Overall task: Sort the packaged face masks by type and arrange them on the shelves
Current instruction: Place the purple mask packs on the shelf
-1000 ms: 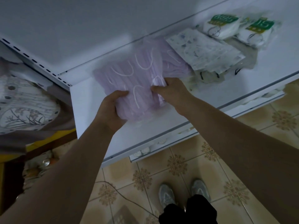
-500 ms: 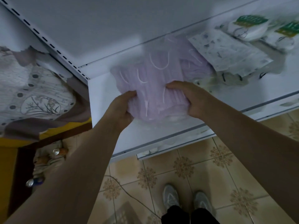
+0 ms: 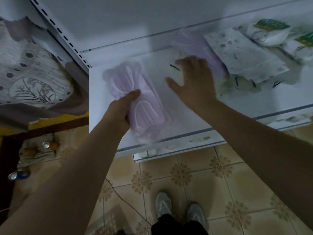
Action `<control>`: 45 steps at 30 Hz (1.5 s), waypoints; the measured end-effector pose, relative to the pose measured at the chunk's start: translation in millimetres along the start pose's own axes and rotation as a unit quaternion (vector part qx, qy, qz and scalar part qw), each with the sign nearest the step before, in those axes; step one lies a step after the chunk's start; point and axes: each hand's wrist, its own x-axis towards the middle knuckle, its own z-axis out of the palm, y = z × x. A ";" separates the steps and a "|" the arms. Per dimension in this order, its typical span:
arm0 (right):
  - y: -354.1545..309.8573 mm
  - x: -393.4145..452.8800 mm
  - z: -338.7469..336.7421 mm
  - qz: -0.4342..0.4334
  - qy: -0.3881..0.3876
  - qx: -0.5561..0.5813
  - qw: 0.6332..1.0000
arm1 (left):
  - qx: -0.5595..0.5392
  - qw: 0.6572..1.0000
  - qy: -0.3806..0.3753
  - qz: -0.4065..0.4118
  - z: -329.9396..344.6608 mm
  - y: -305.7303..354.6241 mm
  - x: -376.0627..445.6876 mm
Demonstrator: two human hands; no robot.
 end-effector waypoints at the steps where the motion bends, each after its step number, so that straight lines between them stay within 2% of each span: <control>1: 13.8 9.0 -6.5 0.036 0.012 -0.077 0.996 | -0.011 1.000 -0.002 0.002 1.4 1.3 2.1; 4: 52.1 25.5 -18.4 0.144 -0.069 -0.121 0.980 | -0.042 0.999 -0.027 -0.005 13.9 3.2 5.7; 7: 64.2 24.9 -23.7 0.129 -0.023 -0.113 0.985 | -0.039 0.998 -0.043 0.002 30.9 0.0 7.5; 11: 45.3 25.9 -27.7 0.127 0.049 -0.078 0.988 | -0.011 0.999 -0.031 0.018 51.6 -7.2 7.0; 15: 36.7 20.0 -18.8 0.134 0.030 -0.023 0.990 | -0.041 0.998 -0.044 0.009 64.5 -14.1 4.5; 17: 35.5 13.3 -15.4 0.093 -0.013 -0.042 0.995 | -0.050 0.997 -0.052 0.010 67.0 -15.8 2.8; 21: 47.0 7.3 -15.4 0.001 -0.180 -0.063 0.982 | -0.064 0.995 -0.076 0.027 72.0 -20.0 1.2; 22: 50.4 6.5 -17.9 -0.025 -0.183 -0.064 0.981 | -0.073 0.993 -0.083 0.033 73.1 -21.2 1.2; 24: 51.0 4.0 -27.4 -0.033 -0.134 -0.056 0.989 | -0.096 0.990 -0.099 0.043 74.7 -23.0 -2.0; 26: 41.3 -4.0 -35.3 -0.012 -0.082 -0.004 0.997 | -0.108 0.987 -0.117 0.037 77.3 -23.5 -7.7; 27: 32.3 -9.6 -37.0 -0.019 -0.082 0.037 0.996 | -0.107 0.984 -0.137 0.033 78.4 -23.0 -10.7; 29: 14.0 -19.8 -34.3 -0.062 -0.139 0.148 0.977 | -0.093 0.983 -0.154 0.025 80.0 -25.6 -14.3; 31: 7.8 -25.8 -31.6 -0.041 -0.183 0.258 0.948 | -0.083 0.990 -0.108 0.024 76.1 -31.1 -6.9; 32: 12.7 -24.4 -28.8 -0.033 -0.160 0.264 0.950 | -0.081 0.995 -0.063 0.022 72.3 -32.8 -2.8; 33: 22.5 -19.6 -24.6 -0.040 -0.109 0.211 0.971 | -0.086 0.996 -0.028 0.016 67.2 -34.5 0.7; 34: 35.3 -13.4 -22.2 -0.041 -0.073 0.102 0.991 | -0.092 0.996 -0.010 0.008 62.5 -35.6 2.4; 35: 49.6 -7.2 -19.7 -0.020 -0.079 -0.005 0.997 | -0.099 0.995 -0.004 -0.001 59.3 -36.0 1.7; 36: 62.8 -2.4 -18.5 0.015 -0.106 -0.066 0.992 | -0.104 0.995 -0.002 -0.008 55.5 -37.8 2.4; 38: 77.8 0.8 -15.1 0.042 -0.123 -0.070 0.989 | -0.100 0.995 -0.004 -0.022 49.8 -41.4 2.4; 41: 67.9 -12.1 -16.4 -0.014 0.009 0.006 1.000 | -0.099 0.994 -0.028 -0.023 48.0 -43.4 -1.5; 42: 58.1 -18.0 -19.5 -0.025 0.023 0.030 0.999 | -0.106 0.993 -0.043 -0.017 49.5 -40.8 -4.4; 43: 47.3 -24.8 -22.8 -0.042 -0.006 0.054 0.998 | -0.115 0.990 -0.077 -0.010 51.0 -36.9 -6.7; 45: 25.7 -38.6 -27.1 -0.114 -0.141 0.110 0.977 | -0.105 0.985 -0.140 -0.014 54.0 -28.0 -11.7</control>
